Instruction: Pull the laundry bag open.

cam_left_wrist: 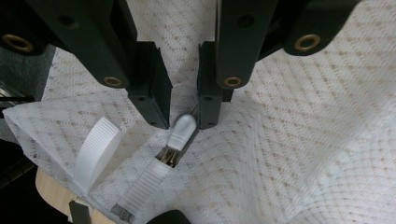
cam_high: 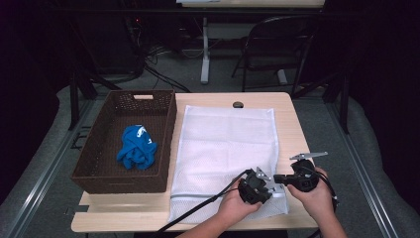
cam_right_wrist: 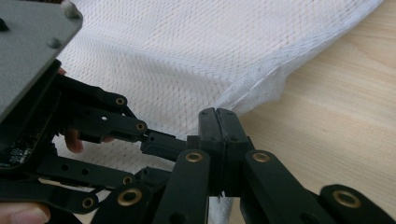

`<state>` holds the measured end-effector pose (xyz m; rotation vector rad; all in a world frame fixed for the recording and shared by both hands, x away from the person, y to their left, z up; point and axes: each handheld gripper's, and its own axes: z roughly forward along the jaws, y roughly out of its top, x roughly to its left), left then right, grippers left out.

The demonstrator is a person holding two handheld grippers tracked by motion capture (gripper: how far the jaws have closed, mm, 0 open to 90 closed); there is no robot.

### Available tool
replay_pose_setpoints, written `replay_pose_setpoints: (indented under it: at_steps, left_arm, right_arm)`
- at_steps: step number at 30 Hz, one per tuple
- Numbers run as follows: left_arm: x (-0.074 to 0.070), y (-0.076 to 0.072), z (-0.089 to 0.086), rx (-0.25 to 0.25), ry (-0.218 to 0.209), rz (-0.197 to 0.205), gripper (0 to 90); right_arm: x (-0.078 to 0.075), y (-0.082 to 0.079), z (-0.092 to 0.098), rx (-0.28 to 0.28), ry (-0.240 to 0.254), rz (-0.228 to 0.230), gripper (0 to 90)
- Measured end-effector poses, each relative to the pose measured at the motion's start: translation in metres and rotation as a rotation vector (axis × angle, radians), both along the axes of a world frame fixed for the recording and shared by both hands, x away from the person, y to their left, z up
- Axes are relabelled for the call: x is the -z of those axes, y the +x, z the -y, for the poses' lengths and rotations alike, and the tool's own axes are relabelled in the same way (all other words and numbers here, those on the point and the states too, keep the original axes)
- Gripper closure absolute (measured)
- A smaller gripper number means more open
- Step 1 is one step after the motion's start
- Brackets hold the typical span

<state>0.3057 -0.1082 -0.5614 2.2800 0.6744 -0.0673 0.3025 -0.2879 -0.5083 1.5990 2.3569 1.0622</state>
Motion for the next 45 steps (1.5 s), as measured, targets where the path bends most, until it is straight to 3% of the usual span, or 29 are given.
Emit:
replay_pose_setpoints:
  at_steps: [9,16,26,32,37,45]
  left_arm:
    - [-0.004,-0.002,0.005,0.025,-0.005,0.006,70.6]
    - [-0.012,-0.005,0.002,0.036,-0.091,-0.021,71.8]
    - [-0.009,0.001,0.002,0.005,-0.061,-0.032,71.3]
    - [-0.007,0.003,0.002,-0.012,-0.067,-0.04,77.3]
    - [-0.007,0.003,0.003,-0.013,-0.097,-0.06,80.9]
    - [-0.008,0.002,0.003,-0.014,-0.112,-0.057,79.7]
  right_arm:
    - [-0.002,-0.001,0.001,0.009,0.01,0.015,90.0]
    - [-0.002,-0.001,0.003,0.018,0.015,0.026,90.0]
    - [-0.003,-0.002,0.004,0.018,0.019,0.032,90.0]
    - [-0.004,-0.003,0.004,0.019,0.021,0.034,90.0]
    - [-0.003,-0.003,0.004,0.021,0.023,0.037,90.0]
    - [-0.003,-0.003,0.005,0.027,0.027,0.037,90.0]
